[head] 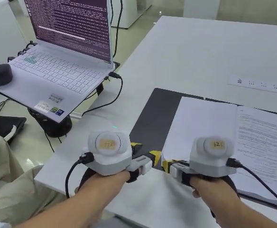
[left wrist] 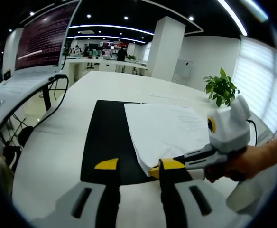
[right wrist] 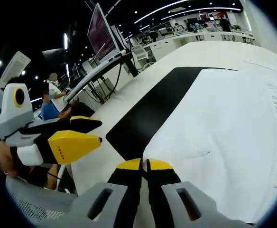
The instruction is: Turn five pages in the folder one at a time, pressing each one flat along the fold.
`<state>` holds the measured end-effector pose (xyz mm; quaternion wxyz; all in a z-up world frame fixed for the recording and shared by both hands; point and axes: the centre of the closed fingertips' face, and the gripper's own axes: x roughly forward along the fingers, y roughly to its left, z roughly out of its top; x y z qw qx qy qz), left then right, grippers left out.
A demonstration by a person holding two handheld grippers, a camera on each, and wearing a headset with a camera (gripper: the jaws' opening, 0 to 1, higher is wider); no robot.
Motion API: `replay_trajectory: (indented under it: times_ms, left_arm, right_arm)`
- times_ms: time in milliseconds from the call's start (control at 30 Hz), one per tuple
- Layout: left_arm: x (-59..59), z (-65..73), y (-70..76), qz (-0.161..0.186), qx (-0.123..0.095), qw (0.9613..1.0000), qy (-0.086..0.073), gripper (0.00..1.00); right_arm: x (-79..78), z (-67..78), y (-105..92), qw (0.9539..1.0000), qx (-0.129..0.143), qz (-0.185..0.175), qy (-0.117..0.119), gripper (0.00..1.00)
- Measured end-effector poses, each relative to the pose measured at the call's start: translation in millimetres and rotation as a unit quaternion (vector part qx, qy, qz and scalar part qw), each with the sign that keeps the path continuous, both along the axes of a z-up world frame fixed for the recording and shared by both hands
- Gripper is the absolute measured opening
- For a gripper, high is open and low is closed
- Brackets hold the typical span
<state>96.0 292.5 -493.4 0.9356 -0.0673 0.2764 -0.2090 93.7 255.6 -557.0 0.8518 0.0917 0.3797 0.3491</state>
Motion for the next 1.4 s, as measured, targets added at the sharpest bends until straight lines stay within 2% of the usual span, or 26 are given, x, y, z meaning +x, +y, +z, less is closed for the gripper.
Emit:
replay_trajectory:
  times_ms: [433,567,633,700,867,1000,1133,1167,1333,1400]
  left_arm:
    - [5.7,-1.7,-5.1,-0.002,0.008,1.0000,0.003,0.31]
    - [6.7,-3.8,-9.7,-0.006,0.011,0.9999,0.006,0.30]
    - [7.9,-5.1,-15.1,-0.011,0.014,0.9998,0.007,0.30]
    - [9.7,-5.4,-21.2,-0.016,0.015,0.9997,0.006,0.30]
    - [17.1,-13.7,-49.5,-0.046,0.031,0.9984,0.003,0.28]
    - [22.9,-26.3,-65.5,-0.053,0.045,0.9976,0.002,0.28]
    - [26.0,-38.0,-71.0,-0.050,0.064,0.9967,0.002,0.27]
    - [27.2,-42.6,-71.2,-0.047,0.069,0.9965,0.003,0.27]
    - [25.7,-51.2,-72.1,-0.041,0.082,0.9958,0.000,0.25]
    - [24.9,-57.5,-70.9,-0.040,0.091,0.9951,-0.001,0.25]
  right_arm:
    - [-12.8,7.8,-0.4,0.9996,0.027,-0.004,0.003,0.03]
    - [-13.0,13.5,-8.1,0.9995,0.030,-0.010,-0.010,0.00]
    - [-12.8,18.2,-14.2,0.9991,0.037,-0.018,-0.009,0.00]
    - [-10.6,25.1,-22.9,0.9987,0.041,-0.026,-0.017,0.00]
    - [0.5,37.9,-53.6,0.9962,0.051,-0.060,-0.036,0.00]
    - [18.4,42.4,-92.5,0.9914,0.054,-0.107,-0.052,0.00]
    - [36.6,44.5,-123.7,0.9858,0.056,-0.138,-0.078,0.00]
    - [42.1,45.5,-131.2,0.9840,0.053,-0.143,-0.092,0.00]
    - [59.5,42.2,-150.8,0.9792,0.038,-0.149,-0.132,0.00]
    - [66.6,37.6,-155.2,0.9787,0.028,-0.145,-0.143,0.00]
